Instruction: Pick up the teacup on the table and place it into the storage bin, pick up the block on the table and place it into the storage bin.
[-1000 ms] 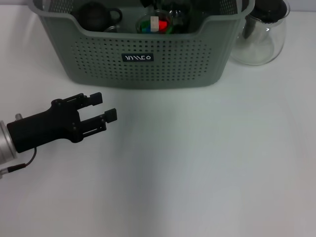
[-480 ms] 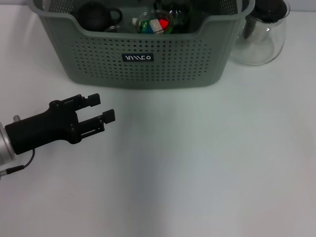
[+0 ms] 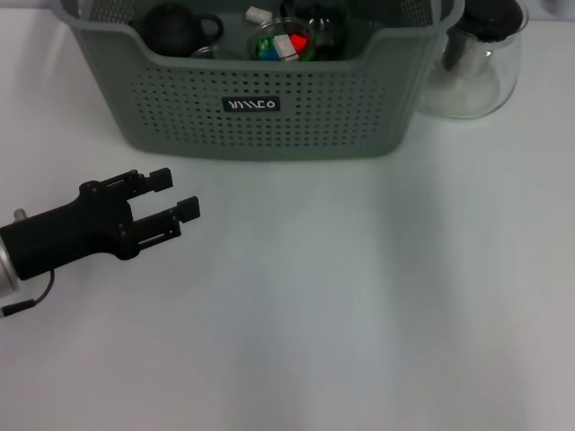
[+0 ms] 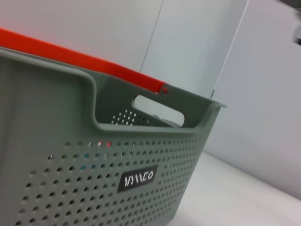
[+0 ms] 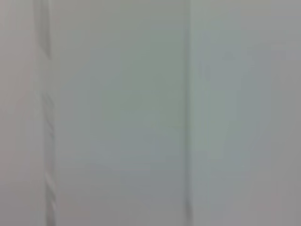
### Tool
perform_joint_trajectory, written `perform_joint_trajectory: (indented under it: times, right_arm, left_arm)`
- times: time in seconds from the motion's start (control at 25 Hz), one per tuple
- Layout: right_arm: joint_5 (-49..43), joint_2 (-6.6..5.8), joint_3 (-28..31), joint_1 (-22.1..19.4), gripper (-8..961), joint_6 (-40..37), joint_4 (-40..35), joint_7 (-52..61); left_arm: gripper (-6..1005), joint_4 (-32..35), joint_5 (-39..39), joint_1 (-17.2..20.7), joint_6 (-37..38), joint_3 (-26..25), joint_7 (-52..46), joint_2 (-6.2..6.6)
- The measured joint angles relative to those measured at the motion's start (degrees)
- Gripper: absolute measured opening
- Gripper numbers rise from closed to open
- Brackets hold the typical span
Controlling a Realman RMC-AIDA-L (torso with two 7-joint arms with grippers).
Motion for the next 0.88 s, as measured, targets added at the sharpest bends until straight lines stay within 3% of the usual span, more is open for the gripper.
perform_joint_trajectory:
  times: [0.16, 0.24, 0.36, 0.48, 0.6, 0.88]
  right_arm:
    - [13.74, -0.21, 4.8, -11.62, 568, -17.18, 5.56, -13.45]
    - [13.25, -0.23, 7.93, -14.5, 568, -22.26, 10.04, -16.48]
    - [4.99, -0.29, 12.2, -16.56, 585, -25.14, 17.55, -21.83]
    - [-4.97, -0.3, 13.94, -15.82, 610, -25.12, 25.06, -29.73]
    - [-12.48, -0.22, 14.6, -13.1, 815, -24.21, 32.1, -34.43]
    - [-18.36, -0.31, 15.21, -8.28, 898, -22.43, 41.89, -38.76]
  left_arm:
    - [709, 1.55, 0.96, 0.03, 2.5, 1.03, 0.78, 0.86]
    - [709, 2.68, 1.93, -0.71, 4.76, 1.47, 0.77, 1.62]
    - [709, 3.62, 4.35, -2.39, 6.7, 2.88, 0.15, 2.58]
    - [709, 3.84, 6.98, -4.75, 6.97, 5.59, 0.96, 3.33]
    - [709, 3.59, 7.37, -6.15, 7.91, 9.15, 3.51, 3.52]
    - [716, 1.93, 7.37, -6.62, 6.4, 13.67, 6.08, 2.91]
